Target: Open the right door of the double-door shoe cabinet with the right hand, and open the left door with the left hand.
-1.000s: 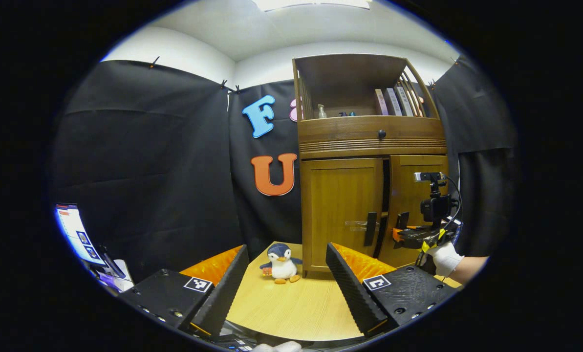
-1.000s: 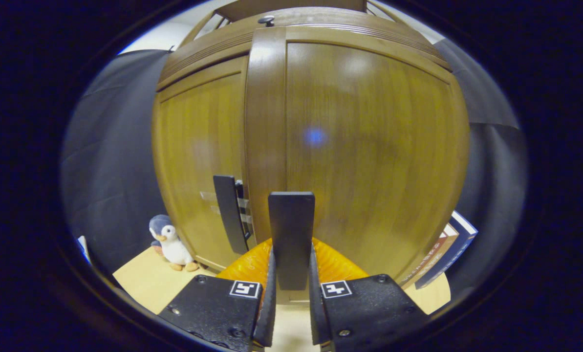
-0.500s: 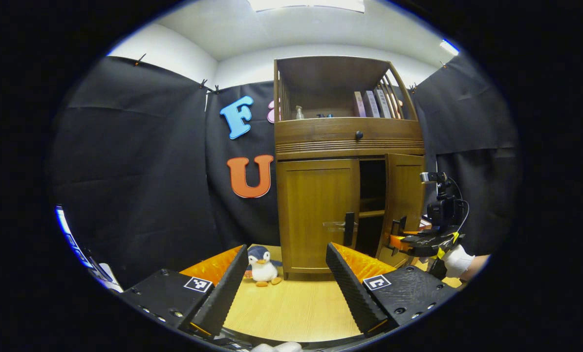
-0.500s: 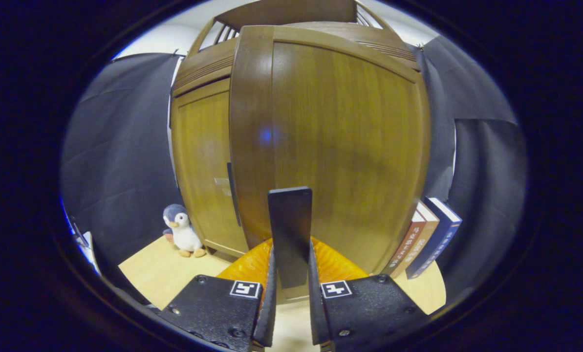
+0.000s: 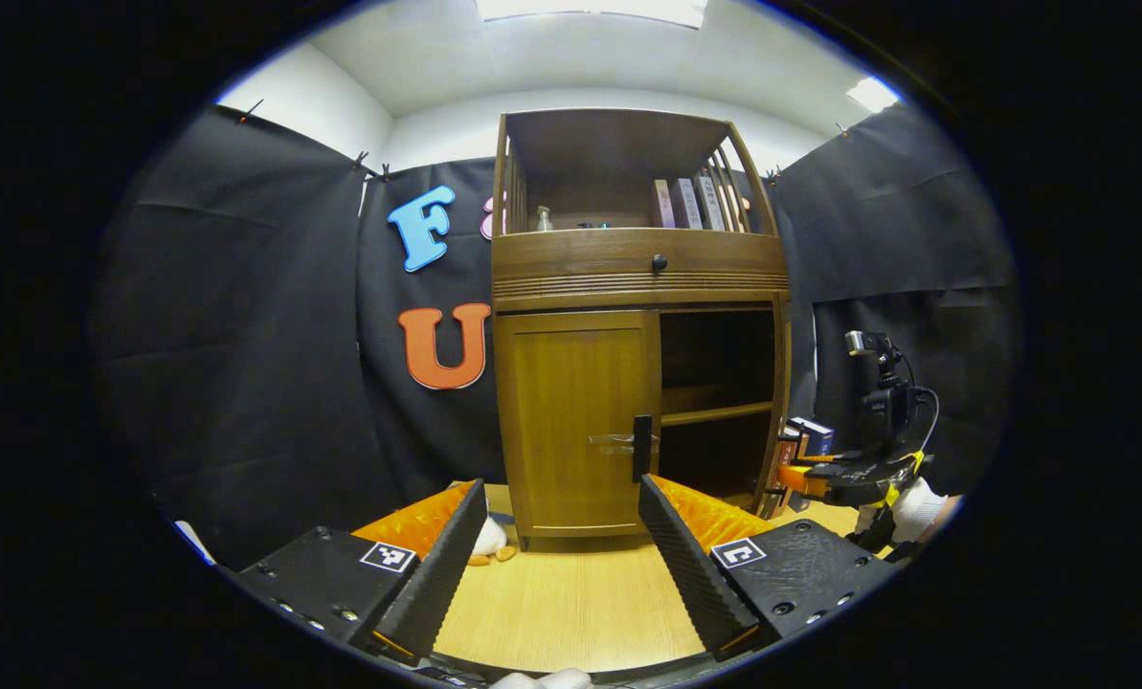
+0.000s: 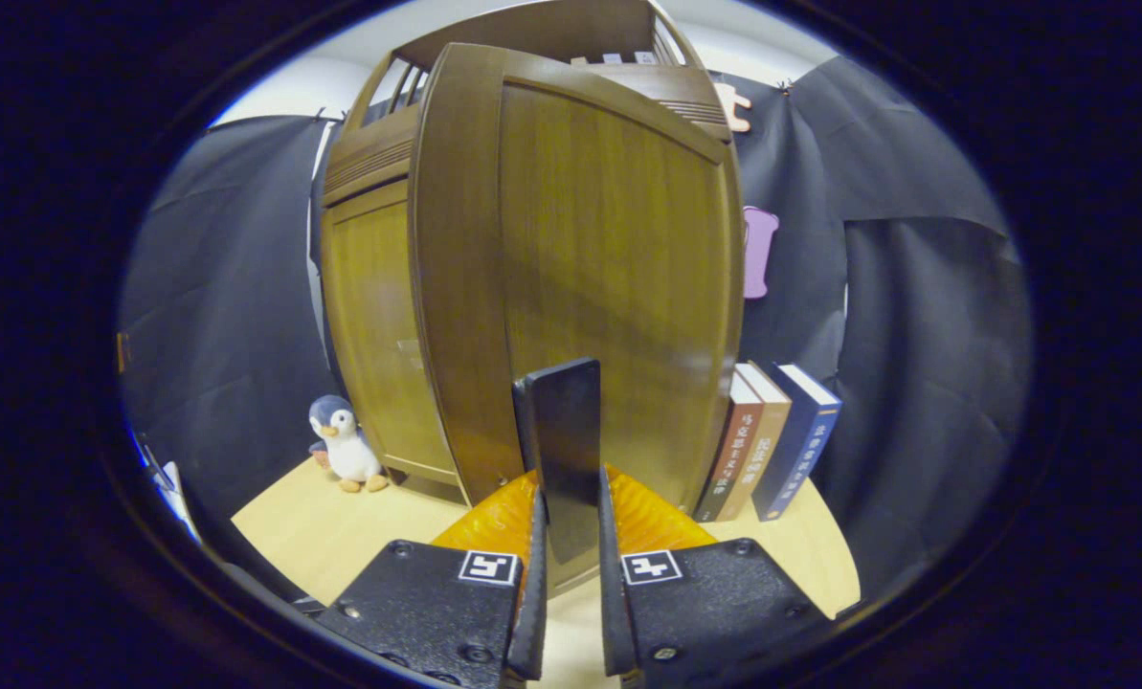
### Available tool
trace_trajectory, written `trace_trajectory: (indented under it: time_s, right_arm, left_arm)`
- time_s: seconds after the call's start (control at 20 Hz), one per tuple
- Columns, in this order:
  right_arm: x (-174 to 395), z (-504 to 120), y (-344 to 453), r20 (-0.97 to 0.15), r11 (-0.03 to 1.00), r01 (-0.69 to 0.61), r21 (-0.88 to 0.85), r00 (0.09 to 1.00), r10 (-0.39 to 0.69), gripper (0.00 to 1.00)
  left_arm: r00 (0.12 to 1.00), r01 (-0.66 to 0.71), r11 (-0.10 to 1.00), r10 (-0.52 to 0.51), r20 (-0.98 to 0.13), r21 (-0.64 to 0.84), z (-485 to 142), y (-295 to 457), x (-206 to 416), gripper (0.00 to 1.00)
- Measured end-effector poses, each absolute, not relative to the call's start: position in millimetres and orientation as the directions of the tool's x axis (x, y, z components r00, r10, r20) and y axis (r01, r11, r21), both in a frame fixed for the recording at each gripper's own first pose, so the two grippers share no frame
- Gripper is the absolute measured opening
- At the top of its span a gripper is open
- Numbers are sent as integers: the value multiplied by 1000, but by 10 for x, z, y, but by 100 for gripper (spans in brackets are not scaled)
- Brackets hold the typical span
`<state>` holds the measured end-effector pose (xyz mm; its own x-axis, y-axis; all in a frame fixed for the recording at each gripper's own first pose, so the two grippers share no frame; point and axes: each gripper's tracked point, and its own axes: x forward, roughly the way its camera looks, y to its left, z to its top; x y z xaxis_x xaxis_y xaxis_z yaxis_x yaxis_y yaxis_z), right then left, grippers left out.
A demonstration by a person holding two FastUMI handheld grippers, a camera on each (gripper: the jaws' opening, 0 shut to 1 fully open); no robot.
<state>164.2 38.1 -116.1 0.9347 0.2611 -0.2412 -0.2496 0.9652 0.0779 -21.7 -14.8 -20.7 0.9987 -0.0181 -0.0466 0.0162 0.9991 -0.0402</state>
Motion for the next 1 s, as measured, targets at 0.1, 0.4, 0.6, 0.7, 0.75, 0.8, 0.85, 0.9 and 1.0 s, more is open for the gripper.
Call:
trace_trajectory:
  time_s: [0.1, 0.4, 0.6, 0.7, 0.75, 0.8, 0.85, 0.9, 1.0]
  right_arm:
    - [1594, -1182, 252, -242, 971, -225, 81, 941, 238, 25]
    - [1495, -1214, -212, -250, 984, -154, 85, 953, 171, 18]
    - [1469, -1243, -614, -258, 993, -79, 93, 961, 101, 10]
    - [1473, -1244, -834, -263, 995, -45, 85, 962, 66, 6]
    - [1496, -1252, -920, -266, 996, -36, 83, 962, 57, 4]
    - [1480, -1258, -959, -271, 994, -48, 100, 960, 74, 4]
    - [1485, -1264, -991, -277, 992, -51, 113, 957, 81, 4]
    - [1502, -1267, -1038, -279, 991, -67, 115, 955, 97, 4]
    - [1541, -1275, -1119, -280, 990, -94, 109, 952, 121, 4]
  left_arm:
    - [998, 35, 999, -36, -47, -36, -205, -196, -206, 96]
    - [995, 78, 996, -80, -53, -36, -212, -310, -148, 96]
    - [993, 104, 994, -105, -56, -33, -204, -414, -91, 96]
    - [991, 120, 992, -121, -57, -32, -199, -488, -57, 96]
    - [990, 126, 992, -127, -57, -30, -195, -521, -38, 96]
    - [990, 128, 991, -130, -57, -28, -184, -561, -19, 96]
    - [990, 129, 991, -130, -59, -28, -189, -590, 0, 96]
    - [990, 128, 991, -130, -60, -31, -179, -628, 27, 96]
    - [990, 125, 992, -126, -64, -33, -178, -721, 101, 96]
